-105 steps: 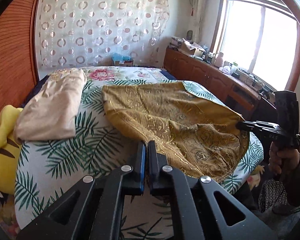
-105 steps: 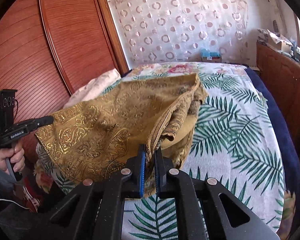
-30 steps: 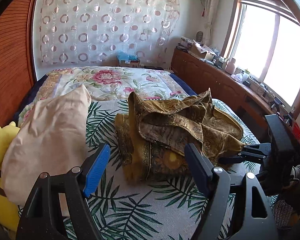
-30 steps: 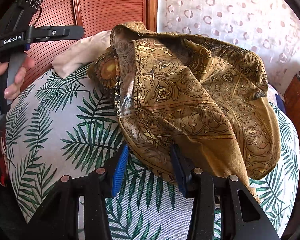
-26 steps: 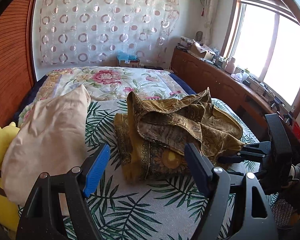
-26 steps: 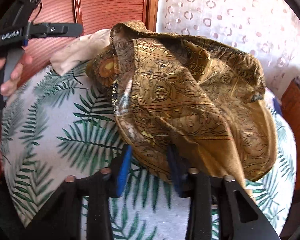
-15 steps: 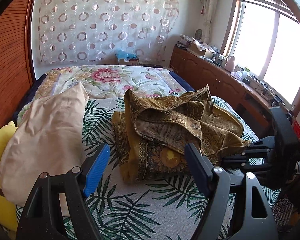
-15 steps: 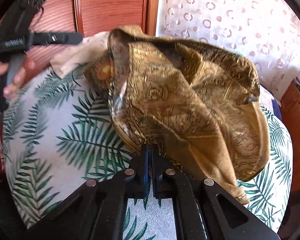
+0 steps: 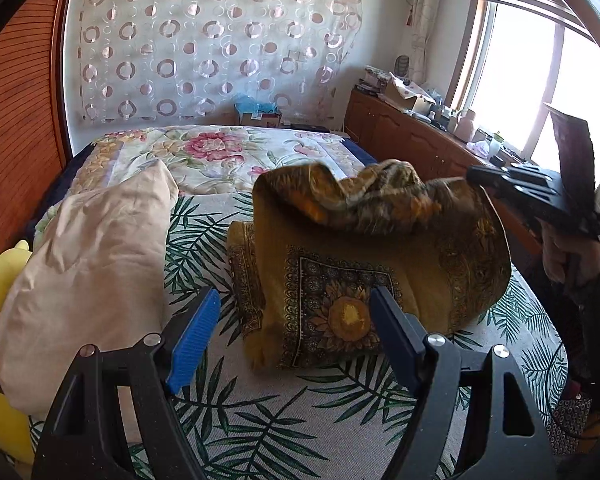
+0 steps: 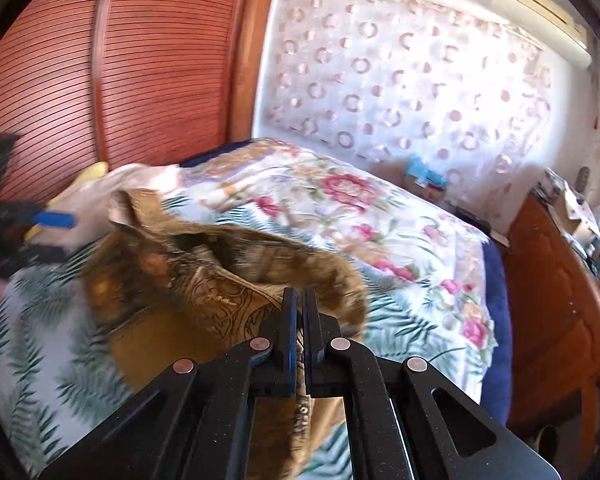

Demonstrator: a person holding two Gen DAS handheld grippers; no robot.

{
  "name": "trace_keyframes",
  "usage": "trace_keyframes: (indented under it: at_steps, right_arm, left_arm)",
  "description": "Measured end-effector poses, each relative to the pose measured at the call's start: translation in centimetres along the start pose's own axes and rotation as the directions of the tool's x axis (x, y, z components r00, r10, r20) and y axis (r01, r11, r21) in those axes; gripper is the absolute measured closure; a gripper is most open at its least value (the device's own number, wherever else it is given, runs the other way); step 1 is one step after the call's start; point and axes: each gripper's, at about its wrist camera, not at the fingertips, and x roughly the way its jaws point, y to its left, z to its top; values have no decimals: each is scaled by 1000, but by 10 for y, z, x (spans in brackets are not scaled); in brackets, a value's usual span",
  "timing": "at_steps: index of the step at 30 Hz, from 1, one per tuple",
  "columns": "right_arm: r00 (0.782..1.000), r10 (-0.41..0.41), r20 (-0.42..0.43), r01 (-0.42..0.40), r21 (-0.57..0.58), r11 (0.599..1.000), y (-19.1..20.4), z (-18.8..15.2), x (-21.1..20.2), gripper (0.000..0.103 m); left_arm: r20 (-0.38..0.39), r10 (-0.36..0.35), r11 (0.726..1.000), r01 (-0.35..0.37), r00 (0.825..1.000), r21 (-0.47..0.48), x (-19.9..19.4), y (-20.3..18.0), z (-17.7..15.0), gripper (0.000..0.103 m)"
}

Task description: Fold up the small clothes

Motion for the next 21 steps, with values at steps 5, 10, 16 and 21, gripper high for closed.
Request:
trace_keyframes:
  at_steps: [5,10,16,21]
  right_arm:
    - [994,-88,-64,90,27,996,-9,-5,42,101]
    - [991,-70,-111,82,109,991,-11,-13,54,101]
    - [992,-75,-102,92,179,980,-15,-13,18,87]
    - [992,-2,-126,32,234,972,-13,-29,5,64]
  left_arm:
    - [-14,12,1000,-12,1000,18,18,-2,14,26]
    - [-24,19,1000,-18,1000,15,37,2,29,26]
    - [-46,7,1000,-7,999,1,56,7,36,26]
    - [-55,-3,1000,4,998,21,72,6,49,39]
